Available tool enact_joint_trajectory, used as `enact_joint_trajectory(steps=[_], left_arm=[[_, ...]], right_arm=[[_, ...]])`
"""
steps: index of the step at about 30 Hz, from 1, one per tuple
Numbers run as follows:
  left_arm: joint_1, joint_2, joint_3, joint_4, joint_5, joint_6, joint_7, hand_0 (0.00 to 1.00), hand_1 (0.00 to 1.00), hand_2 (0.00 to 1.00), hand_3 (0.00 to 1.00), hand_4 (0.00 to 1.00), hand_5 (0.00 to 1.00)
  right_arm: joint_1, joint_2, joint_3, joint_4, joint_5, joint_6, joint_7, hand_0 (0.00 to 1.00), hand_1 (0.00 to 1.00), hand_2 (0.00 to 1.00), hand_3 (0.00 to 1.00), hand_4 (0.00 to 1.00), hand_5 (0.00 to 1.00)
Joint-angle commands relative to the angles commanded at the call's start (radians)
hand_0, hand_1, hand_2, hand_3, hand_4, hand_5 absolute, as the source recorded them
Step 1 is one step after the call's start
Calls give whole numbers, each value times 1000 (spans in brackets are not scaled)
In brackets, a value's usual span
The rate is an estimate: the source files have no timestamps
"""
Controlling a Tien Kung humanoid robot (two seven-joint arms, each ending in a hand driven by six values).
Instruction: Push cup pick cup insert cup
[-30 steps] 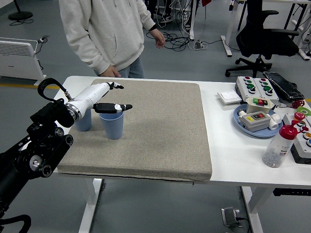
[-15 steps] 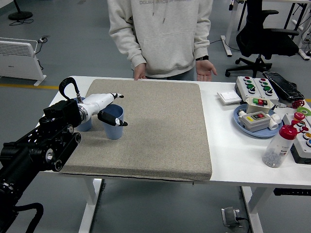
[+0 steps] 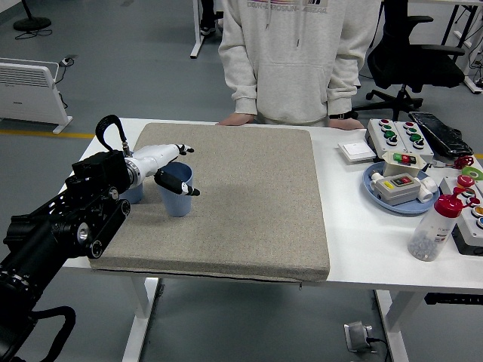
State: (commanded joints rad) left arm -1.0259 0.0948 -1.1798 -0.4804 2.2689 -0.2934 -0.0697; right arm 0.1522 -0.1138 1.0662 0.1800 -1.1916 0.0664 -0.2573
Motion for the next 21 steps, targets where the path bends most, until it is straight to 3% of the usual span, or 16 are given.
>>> enact_joint_trajectory(steps=[2,3,8,9,14,15,20,21], left_arm=[[0,-1,-2,8,0,-2,0,688,767,840,871,935,426],[0,-2,-5,12,0,-1,-1,621,730,806,837,908,392],[0,-6,-15,17,0,8,-3,621,730,806,837,908,392],[-1,-7,-16,16,0,8,-3,550,699,780,809,855,326],[-6,-5,-23,14,0,-1,4,550,699,780,809,855,326],[-7,-3,-23,14,0,-5,7,508,702,803,809,842,311],[-7,-1,-19,15,0,-18,15,508,702,803,809,842,311],[-7,-1,-18,15,0,-21,17,625,788,886,848,860,334]], right_arm=[[0,0,-1,0,1,0,0,731,662,667,587,123,569],[0,0,-2,0,3,0,0,732,662,666,587,123,569],[1,0,-6,0,4,0,0,732,662,666,587,123,569],[1,0,-7,0,6,0,0,732,662,667,588,123,569],[2,-2,-10,0,12,0,1,732,662,667,588,123,569],[3,-2,-10,0,14,0,1,732,662,667,588,123,567],[2,-3,-12,0,17,0,2,732,662,667,588,123,567],[2,-3,-12,0,16,0,2,732,662,666,587,123,570]])
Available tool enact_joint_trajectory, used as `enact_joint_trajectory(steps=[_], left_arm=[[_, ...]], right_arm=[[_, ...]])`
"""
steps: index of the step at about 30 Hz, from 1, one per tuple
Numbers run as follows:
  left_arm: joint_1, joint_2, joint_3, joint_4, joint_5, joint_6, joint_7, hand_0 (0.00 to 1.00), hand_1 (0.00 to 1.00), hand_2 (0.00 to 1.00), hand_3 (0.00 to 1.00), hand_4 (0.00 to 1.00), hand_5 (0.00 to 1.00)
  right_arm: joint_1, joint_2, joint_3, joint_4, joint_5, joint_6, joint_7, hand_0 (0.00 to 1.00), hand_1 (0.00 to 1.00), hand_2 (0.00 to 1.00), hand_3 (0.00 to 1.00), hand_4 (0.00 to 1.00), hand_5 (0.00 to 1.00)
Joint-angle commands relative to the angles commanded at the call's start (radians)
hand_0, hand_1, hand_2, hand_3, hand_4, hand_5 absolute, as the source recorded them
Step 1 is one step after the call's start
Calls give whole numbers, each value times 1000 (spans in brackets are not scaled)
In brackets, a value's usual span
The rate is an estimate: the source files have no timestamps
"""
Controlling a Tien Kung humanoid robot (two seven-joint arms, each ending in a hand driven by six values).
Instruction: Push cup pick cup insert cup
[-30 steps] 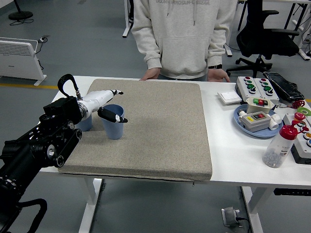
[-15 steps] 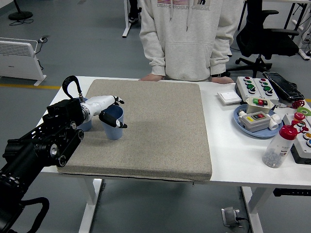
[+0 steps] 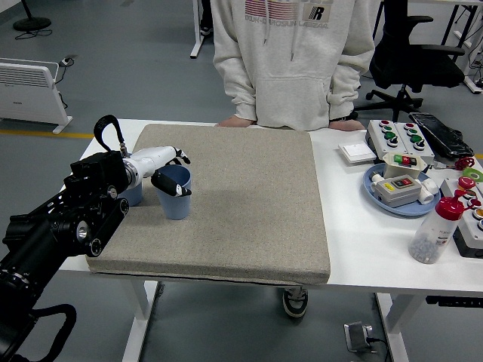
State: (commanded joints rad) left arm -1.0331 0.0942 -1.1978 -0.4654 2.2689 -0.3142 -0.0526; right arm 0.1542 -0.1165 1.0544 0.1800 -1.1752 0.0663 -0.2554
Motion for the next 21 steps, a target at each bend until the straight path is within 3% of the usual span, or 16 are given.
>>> enact_joint_trajectory(steps=[5,6,9,17,21], left_arm=[[1,1,8,-2,0,-10,4,625,788,886,848,860,334],[2,2,12,-6,0,-11,4,742,860,947,903,872,339],[10,10,32,-30,0,-32,10,742,860,947,903,872,339],[46,50,121,-178,0,-186,110,771,881,959,924,860,330],[52,55,135,-204,0,-191,119,779,883,962,929,862,340]], right_arm=[[-1,0,0,0,1,0,0,732,662,666,587,123,570],[-1,0,0,0,1,0,0,732,663,666,587,123,571],[-1,0,0,0,2,0,0,732,663,666,587,123,571],[-5,1,8,0,2,-1,0,731,663,666,587,122,570],[-5,2,11,0,-3,0,-1,731,663,666,587,122,569]])
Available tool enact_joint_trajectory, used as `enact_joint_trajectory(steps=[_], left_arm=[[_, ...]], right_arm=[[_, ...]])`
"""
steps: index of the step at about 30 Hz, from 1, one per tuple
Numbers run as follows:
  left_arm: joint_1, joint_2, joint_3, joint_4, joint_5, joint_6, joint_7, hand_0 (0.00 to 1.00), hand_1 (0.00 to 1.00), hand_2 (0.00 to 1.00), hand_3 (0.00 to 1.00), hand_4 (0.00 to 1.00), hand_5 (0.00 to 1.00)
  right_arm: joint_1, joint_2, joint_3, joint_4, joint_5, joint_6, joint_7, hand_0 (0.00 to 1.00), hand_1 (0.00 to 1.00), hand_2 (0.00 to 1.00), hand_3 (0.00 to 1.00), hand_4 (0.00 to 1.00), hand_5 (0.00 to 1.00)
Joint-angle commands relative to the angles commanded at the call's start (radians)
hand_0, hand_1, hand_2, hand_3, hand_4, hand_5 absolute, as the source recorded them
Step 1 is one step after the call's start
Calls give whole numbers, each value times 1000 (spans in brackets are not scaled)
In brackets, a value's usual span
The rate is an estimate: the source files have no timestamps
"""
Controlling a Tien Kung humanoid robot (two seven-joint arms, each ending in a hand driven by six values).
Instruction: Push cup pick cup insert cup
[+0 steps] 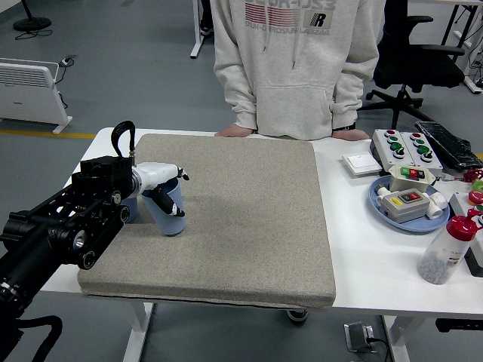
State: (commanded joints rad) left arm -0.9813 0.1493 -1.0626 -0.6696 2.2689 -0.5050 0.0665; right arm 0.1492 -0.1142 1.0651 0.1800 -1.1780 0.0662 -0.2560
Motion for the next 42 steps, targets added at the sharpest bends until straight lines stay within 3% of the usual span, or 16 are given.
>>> enact_joint_trajectory(steps=[9,21,22,31,42], left_arm=[[11,16,12,-79,0,15,1,794,892,967,931,856,332],[17,54,-1,-135,-9,-110,111,810,900,968,942,861,338],[17,55,-5,-139,-10,-114,115,812,902,966,944,888,378],[21,60,15,-184,-110,-139,138,812,904,966,947,890,383],[28,73,20,-225,-118,-140,161,817,907,968,952,894,391]], right_arm=[[-1,1,1,0,-2,0,0,731,663,665,586,122,568],[-2,-1,-4,0,11,-1,0,732,662,665,586,122,566],[-3,-1,-4,0,11,-1,0,731,662,665,586,121,565],[-3,-1,-7,0,14,0,-1,731,662,665,586,120,565],[-3,-1,-9,0,18,0,-1,731,662,665,586,120,564]])
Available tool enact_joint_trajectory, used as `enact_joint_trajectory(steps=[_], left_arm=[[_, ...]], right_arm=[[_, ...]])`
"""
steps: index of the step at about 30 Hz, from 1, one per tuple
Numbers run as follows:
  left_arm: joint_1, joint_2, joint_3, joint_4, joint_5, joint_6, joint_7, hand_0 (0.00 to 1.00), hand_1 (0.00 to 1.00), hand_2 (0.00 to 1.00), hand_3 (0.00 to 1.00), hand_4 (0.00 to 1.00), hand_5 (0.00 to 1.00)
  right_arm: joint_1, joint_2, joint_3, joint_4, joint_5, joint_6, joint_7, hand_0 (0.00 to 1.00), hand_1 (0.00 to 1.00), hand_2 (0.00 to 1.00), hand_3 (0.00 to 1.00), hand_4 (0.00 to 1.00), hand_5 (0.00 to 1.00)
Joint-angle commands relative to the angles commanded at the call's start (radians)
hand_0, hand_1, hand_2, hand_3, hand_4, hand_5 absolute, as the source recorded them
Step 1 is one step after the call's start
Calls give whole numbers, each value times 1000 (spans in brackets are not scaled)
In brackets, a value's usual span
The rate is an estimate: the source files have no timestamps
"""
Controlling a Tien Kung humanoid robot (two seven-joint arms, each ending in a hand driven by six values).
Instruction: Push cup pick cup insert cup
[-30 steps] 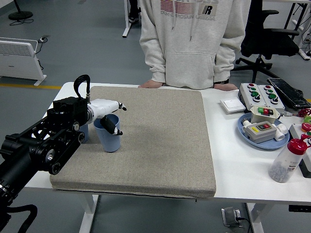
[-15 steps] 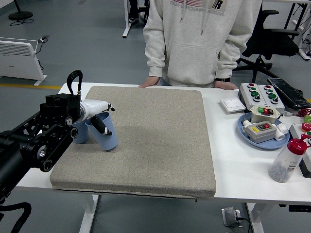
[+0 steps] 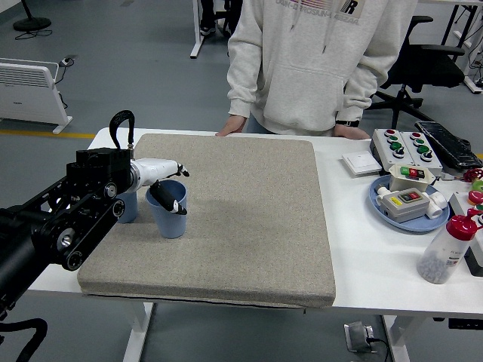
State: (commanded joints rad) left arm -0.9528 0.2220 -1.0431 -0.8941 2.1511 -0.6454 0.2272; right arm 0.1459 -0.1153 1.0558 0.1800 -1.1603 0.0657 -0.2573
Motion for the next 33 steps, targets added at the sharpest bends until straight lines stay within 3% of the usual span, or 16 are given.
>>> enact_joint_trajectory(steps=[9,26,27,33], left_arm=[[3,19,6,-35,-25,0,58,818,909,970,959,893,390],[15,26,36,-61,-100,0,129,816,908,968,961,891,394],[16,26,37,-62,-95,0,132,716,859,953,952,893,399],[21,28,48,-75,-70,0,126,716,859,953,952,893,399]], right_arm=[[-1,-1,-1,0,3,0,0,731,662,665,587,120,565],[-2,-1,-4,0,9,0,0,731,662,665,587,122,569],[-2,-1,-4,0,9,0,0,732,661,665,587,122,570],[-2,-1,-4,0,8,0,-1,732,661,665,587,122,570]])
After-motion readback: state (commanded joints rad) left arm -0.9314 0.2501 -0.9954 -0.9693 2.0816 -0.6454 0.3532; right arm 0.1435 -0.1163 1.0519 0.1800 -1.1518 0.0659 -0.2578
